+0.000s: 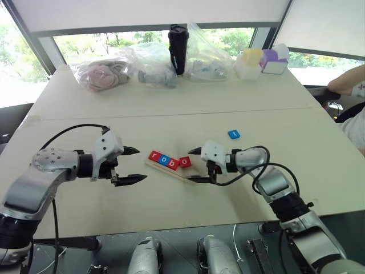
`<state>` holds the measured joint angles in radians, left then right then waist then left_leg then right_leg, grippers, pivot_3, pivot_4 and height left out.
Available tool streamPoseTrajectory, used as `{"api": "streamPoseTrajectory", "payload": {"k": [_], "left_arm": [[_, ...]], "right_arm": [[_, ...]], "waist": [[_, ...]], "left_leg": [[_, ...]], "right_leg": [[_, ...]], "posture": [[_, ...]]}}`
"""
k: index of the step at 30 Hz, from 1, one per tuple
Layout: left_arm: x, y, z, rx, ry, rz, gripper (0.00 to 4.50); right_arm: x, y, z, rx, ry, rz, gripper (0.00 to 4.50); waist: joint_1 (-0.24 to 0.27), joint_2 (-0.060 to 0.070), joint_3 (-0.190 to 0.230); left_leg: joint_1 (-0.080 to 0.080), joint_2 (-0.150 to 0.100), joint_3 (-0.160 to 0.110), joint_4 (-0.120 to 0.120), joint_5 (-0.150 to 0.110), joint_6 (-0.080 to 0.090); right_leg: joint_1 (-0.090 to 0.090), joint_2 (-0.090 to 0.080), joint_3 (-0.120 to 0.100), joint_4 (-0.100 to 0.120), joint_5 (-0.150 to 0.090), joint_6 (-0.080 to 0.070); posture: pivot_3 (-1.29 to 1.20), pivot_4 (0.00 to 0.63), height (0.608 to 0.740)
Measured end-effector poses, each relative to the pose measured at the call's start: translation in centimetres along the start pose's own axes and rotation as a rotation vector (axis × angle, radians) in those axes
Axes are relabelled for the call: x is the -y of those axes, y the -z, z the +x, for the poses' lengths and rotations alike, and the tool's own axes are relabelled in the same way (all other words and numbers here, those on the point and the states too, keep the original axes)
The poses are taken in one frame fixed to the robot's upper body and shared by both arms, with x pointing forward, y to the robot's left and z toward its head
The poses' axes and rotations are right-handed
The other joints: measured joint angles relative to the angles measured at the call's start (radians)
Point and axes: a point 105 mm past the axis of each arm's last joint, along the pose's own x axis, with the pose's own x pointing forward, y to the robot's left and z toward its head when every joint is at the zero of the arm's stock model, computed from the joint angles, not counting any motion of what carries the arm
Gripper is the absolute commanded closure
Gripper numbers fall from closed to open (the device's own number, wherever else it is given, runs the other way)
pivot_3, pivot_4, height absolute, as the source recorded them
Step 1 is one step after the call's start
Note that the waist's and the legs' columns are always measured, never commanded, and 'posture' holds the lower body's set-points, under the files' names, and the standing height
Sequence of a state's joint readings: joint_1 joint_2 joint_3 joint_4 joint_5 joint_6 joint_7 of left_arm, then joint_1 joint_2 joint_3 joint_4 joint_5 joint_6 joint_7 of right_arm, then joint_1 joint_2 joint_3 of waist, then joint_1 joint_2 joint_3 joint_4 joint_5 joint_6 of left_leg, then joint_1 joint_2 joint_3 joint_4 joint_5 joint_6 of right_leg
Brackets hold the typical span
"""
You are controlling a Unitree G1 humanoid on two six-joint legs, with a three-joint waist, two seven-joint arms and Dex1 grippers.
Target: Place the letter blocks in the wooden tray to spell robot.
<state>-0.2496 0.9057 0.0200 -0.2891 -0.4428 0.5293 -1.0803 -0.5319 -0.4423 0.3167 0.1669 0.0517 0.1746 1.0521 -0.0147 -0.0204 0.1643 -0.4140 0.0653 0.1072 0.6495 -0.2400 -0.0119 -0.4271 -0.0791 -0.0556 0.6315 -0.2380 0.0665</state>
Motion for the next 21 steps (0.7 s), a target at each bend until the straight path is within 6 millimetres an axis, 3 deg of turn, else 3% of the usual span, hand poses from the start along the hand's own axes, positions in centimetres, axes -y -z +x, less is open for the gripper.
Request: {"api": "streamPoseTrajectory", "payload": {"k": [10, 13, 18, 21], "left_arm": [[-0.1, 0.2, 0.1, -0.004, -0.005, -0.002, 0.00], [0.0, 0.2, 0.1, -0.005, -0.006, -0.002, 0.00], [0.1, 0.5, 0.1, -0.010, -0.011, -0.011, 0.00], [0.2, 0.5, 0.1, -0.011, -0.010, -0.010, 0.00]], "right_arm": [[2.1, 1.1, 0.5, -0.049, -0.009, 0.020, 0.02], [2.1, 1.2, 0.6, -0.055, -0.043, 0.025, 0.83], [1.5, 1.2, 1.0, -0.041, -0.091, 0.024, 3.28], [1.6, 1.1, 1.1, -0.034, -0.086, 0.021, 3.33]], "waist": [[0.000, 0.000, 0.000], [0.000, 0.000, 0.000], [-0.001, 0.000, 0.000], [-0.001, 0.000, 0.000]], "left_leg": [[0.000, 0.000, 0.000, 0.000, 0.000, 0.000], [0.000, 0.000, 0.000, 0.000, 0.000, 0.000], [0.000, 0.000, 0.000, 0.000, 0.000, 0.000], [0.001, 0.000, 0.000, 0.000, 0.000, 0.000]], "right_leg": [[0.000, 0.000, 0.000, 0.000, 0.000, 0.000], [0.000, 0.000, 0.000, 0.000, 0.000, 0.000], [0.000, 0.000, 0.000, 0.000, 0.000, 0.000], [0.001, 0.000, 0.000, 0.000, 0.000, 0.000]], "posture": [[0.00, 0.150, 0.740], [0.00, 0.150, 0.740], [0.00, 0.150, 0.740], [0.00, 0.150, 0.740]]}}
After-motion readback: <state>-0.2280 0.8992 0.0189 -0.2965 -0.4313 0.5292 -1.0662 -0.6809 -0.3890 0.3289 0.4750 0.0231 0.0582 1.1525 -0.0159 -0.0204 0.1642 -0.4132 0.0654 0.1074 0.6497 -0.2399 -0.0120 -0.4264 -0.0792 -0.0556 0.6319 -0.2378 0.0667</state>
